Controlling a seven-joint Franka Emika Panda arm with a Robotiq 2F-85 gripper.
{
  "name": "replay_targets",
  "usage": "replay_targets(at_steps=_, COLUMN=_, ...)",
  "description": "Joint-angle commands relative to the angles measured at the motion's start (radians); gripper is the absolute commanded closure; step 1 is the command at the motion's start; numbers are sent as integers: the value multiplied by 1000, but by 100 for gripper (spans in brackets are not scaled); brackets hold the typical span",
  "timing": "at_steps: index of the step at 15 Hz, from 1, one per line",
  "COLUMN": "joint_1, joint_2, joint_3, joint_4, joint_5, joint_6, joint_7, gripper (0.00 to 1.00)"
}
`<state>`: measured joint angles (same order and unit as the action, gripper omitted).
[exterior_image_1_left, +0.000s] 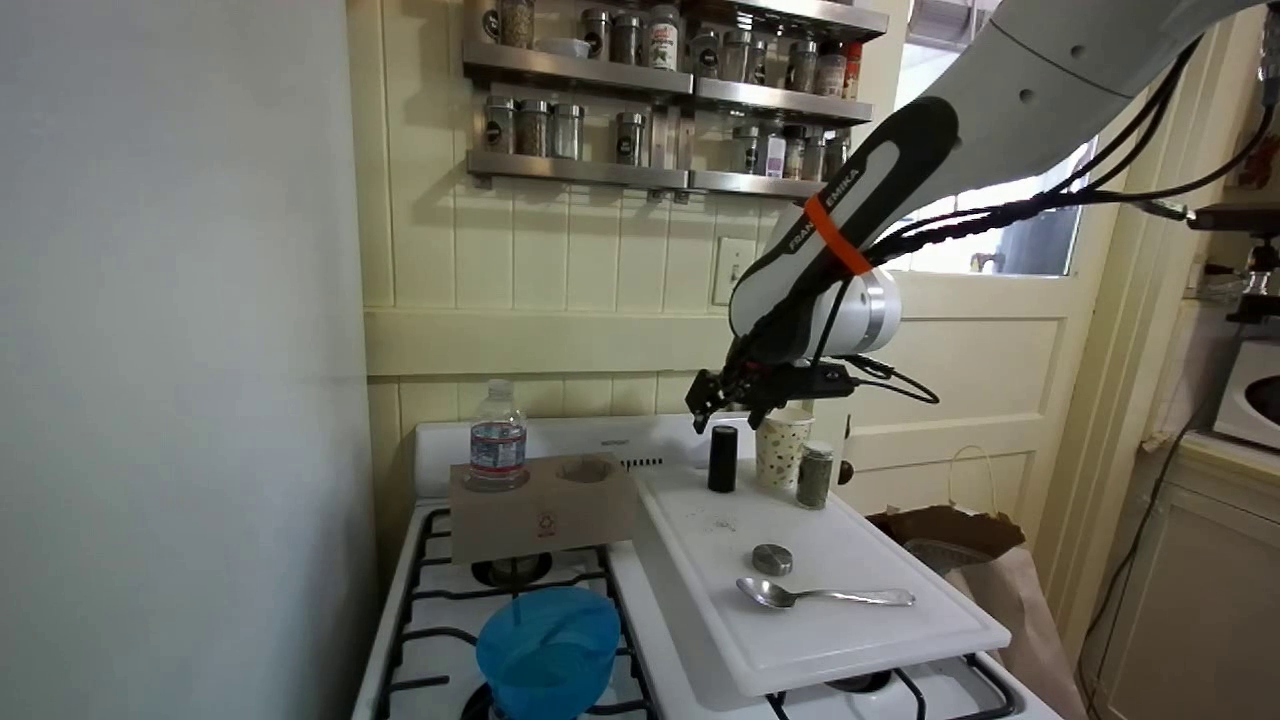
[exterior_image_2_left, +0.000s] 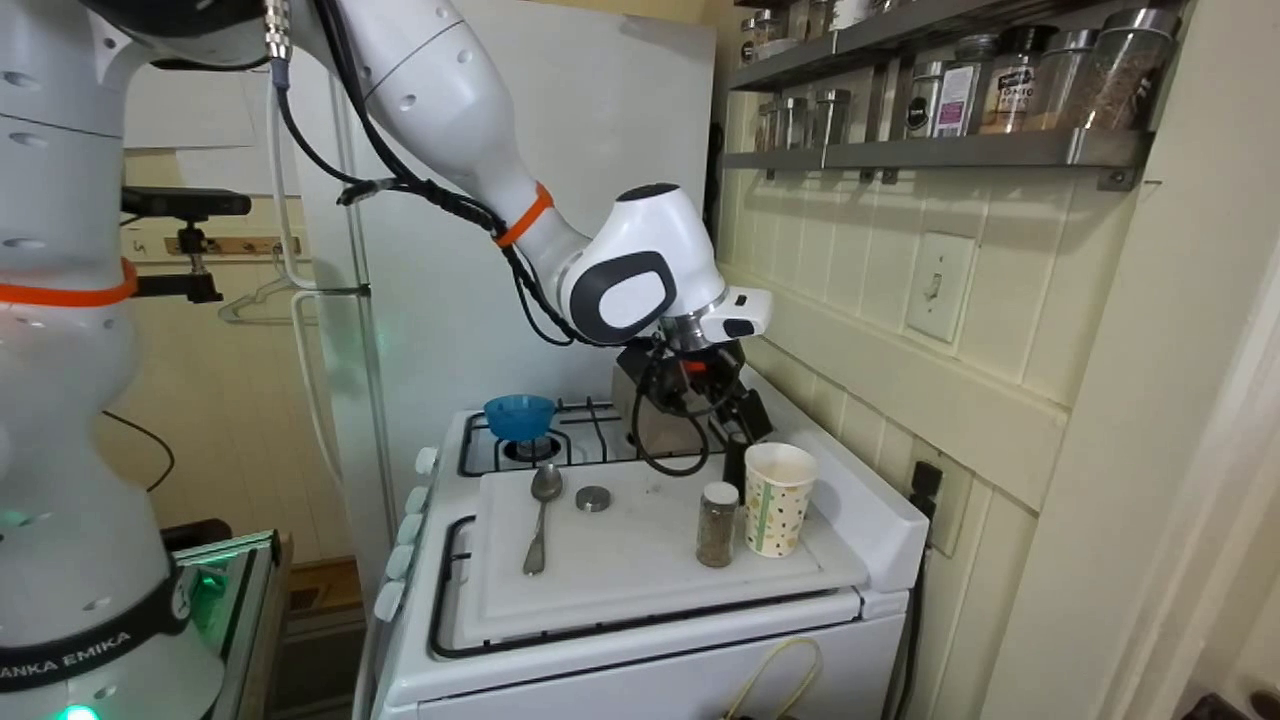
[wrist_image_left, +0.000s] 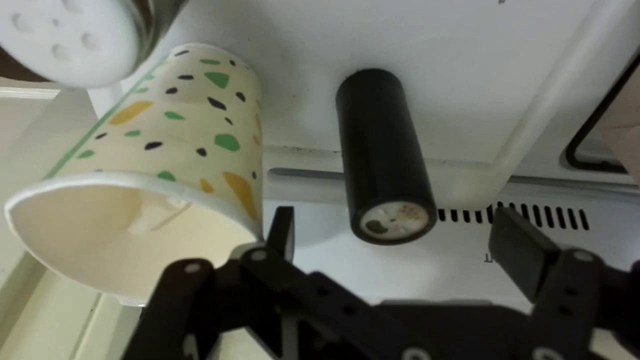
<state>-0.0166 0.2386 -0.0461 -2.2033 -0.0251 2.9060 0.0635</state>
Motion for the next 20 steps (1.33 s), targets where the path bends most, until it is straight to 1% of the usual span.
replay_targets(at_steps=1, joint_1=6, joint_2=2, joint_3=-5, joint_4=20, joint_5=-3, joint_6=-57, joint_7=1, gripper=0)
replay_targets(at_steps=2, joint_1=9, joint_2=4, joint_3=-8, joint_4=27, joint_5=-9, joint_6=-63, joint_7=4, gripper=0)
replay_targets(at_steps=5, joint_1=0, joint_2=8, joint_3=21, joint_4=47, joint_5=25, joint_6=-91, joint_7=-20, gripper=0)
replay_targets(at_steps=9, joint_1=4, joint_2=10, joint_3=34, joint_4=64, joint_5=20, joint_6=-134, joint_7=-22, gripper=0)
replay_targets(at_steps=12, joint_1=8, joint_2=14, joint_3=26, joint_4=72, joint_5=1, joint_6=-176, joint_7=-8, gripper=0)
replay_targets(at_steps=20, joint_1=13, joint_2=21, joint_3=2, joint_4=77, joint_5=-21, joint_6=-182, joint_7=13, gripper=0)
